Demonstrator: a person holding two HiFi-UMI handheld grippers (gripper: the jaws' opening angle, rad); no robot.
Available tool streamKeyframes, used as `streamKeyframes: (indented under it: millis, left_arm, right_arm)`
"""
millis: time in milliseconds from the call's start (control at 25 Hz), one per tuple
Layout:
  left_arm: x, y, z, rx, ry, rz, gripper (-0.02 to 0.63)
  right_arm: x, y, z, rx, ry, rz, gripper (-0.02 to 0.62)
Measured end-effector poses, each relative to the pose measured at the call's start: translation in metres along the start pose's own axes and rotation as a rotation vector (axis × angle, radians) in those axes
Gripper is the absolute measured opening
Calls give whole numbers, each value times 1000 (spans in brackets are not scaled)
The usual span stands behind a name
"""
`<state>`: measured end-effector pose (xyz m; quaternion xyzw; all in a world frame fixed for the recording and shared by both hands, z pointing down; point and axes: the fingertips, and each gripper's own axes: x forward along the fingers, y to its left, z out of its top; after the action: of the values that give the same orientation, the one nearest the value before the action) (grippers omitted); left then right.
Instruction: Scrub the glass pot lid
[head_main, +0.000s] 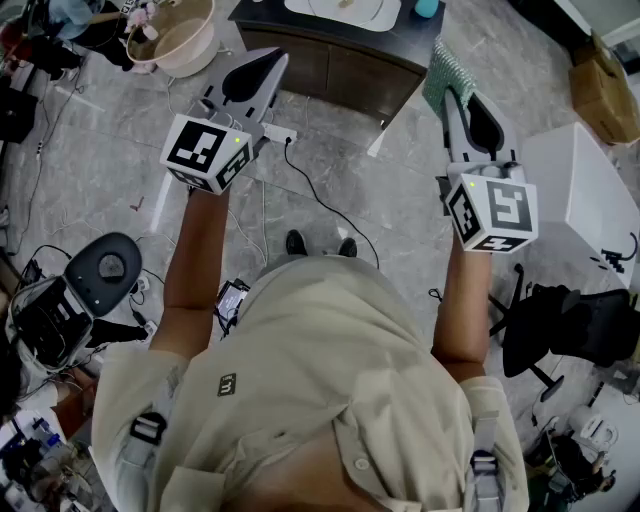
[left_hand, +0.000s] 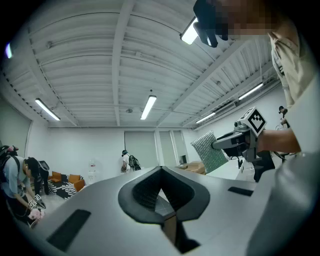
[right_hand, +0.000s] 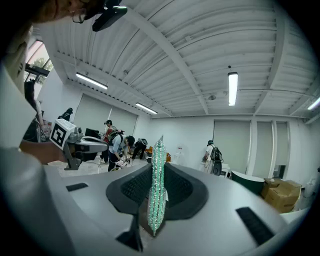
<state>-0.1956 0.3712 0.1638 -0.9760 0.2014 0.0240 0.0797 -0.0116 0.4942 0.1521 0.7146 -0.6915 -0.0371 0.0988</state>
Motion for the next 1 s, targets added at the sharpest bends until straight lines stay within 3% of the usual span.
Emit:
streamKeyframes:
  millis: [1000]
  left_arm:
    - [-30, 58, -19, -47, -24, -40, 14]
  right_arm:
    - [28, 50, 9, 28, 23, -32, 81]
